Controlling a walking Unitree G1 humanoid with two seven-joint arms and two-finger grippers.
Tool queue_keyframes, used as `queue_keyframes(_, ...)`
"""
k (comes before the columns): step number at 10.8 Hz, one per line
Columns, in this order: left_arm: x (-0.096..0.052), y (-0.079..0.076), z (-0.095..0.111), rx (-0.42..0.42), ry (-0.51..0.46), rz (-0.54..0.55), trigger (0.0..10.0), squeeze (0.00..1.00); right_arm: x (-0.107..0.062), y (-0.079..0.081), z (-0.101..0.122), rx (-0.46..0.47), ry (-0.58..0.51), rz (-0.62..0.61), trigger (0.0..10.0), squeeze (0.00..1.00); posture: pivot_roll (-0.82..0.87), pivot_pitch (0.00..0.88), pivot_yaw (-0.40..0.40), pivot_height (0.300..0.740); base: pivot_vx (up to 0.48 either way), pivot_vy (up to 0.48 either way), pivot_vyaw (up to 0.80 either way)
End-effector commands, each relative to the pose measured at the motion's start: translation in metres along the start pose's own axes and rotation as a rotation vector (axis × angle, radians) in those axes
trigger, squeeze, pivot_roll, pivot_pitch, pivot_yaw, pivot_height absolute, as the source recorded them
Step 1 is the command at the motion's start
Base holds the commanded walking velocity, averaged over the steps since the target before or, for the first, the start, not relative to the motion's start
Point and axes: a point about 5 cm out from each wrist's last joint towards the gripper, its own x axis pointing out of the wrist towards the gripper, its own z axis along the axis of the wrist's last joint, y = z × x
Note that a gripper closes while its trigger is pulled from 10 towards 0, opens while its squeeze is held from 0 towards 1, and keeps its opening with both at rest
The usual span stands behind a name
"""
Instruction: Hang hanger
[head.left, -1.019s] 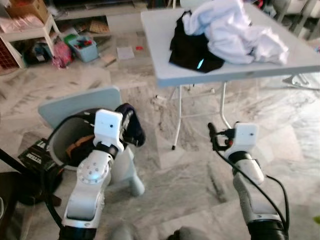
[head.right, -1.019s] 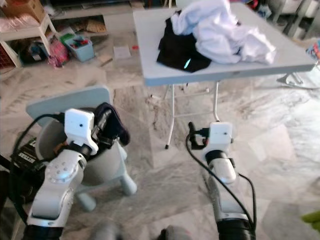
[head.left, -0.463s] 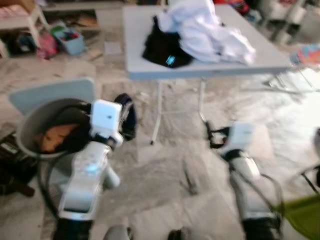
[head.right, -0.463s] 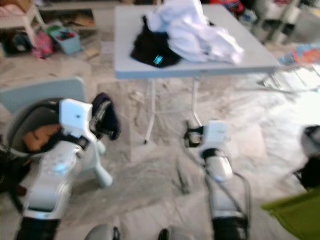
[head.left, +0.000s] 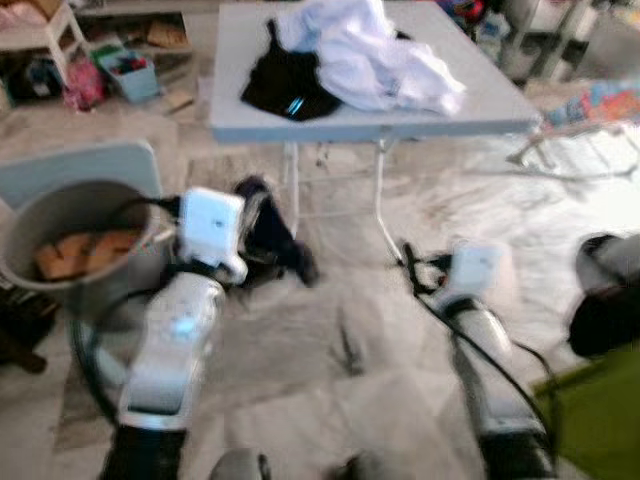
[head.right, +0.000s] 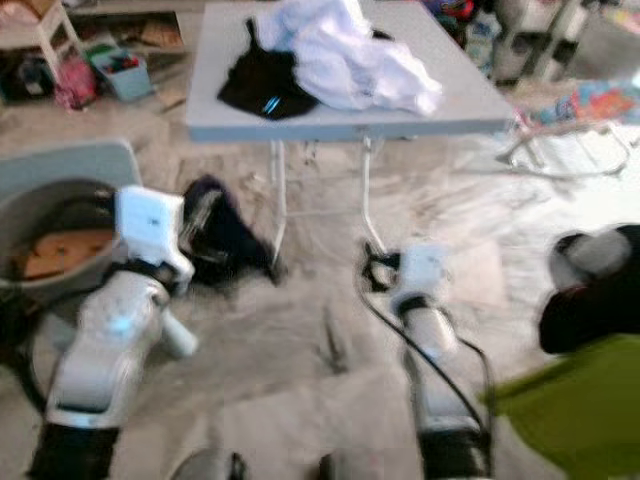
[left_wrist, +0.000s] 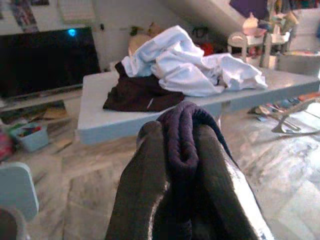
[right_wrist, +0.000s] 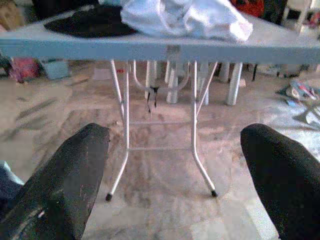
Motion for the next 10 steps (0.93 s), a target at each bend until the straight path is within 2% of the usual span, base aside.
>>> queue_keyframes(1, 0.003, -0.005, 0.006, 0.0, -0.031, -0.021, 10.0, 0.0, -0.002, -0.008, -0.002, -0.012, 0.009, -0.019, 10.0, 0.0, -0.01, 0.048, -0.007, 0.74, 0.0, -0.259, 0.0)
queue_keyframes(2, 0.003, -0.007, 0.0, 0.007, 0.0, -0.017, 10.0, 0.0, -0.002, -0.007, -0.003, -0.013, 0.012, -0.019, 10.0, 0.0, -0.01, 0.048, -0.007, 0.74, 0.0, 0.0, 0.0)
queue_keyframes(5, -0.003, -0.008, -0.037, 0.104, 0.166, -0.134, 10.0, 0.0, -0.004, -0.006, -0.005, -0.017, 0.021, -0.02, 10.0, 0.0, -0.01, 0.055, -0.005, 0.74, 0.0, 0.0, 0.0)
queue_keyframes(6, -0.003, -0.003, -0.041, 0.133, 0.171, -0.119, 10.0, 0.0, -0.005, -0.007, -0.006, -0.02, 0.022, -0.022, 10.0, 0.0, -0.01, 0.057, -0.008, 0.74, 0.0, 0.0, 0.0)
queue_keyframes(7, -0.002, -0.001, -0.042, 0.121, 0.174, -0.113, 10.0, 0.0, -0.005, -0.007, -0.006, -0.021, 0.023, -0.023, 10.0, 0.0, -0.01, 0.057, -0.008, 0.74, 0.0, 0.0, 0.0)
queue_keyframes(10, -0.002, 0.0, -0.043, 0.102, 0.161, -0.139, 10.0, 0.0, -0.005, -0.007, -0.007, -0.018, 0.034, -0.027, 10.0, 0.0, -0.01, 0.063, -0.01, 0.74, 0.0, 0.456, -0.3)
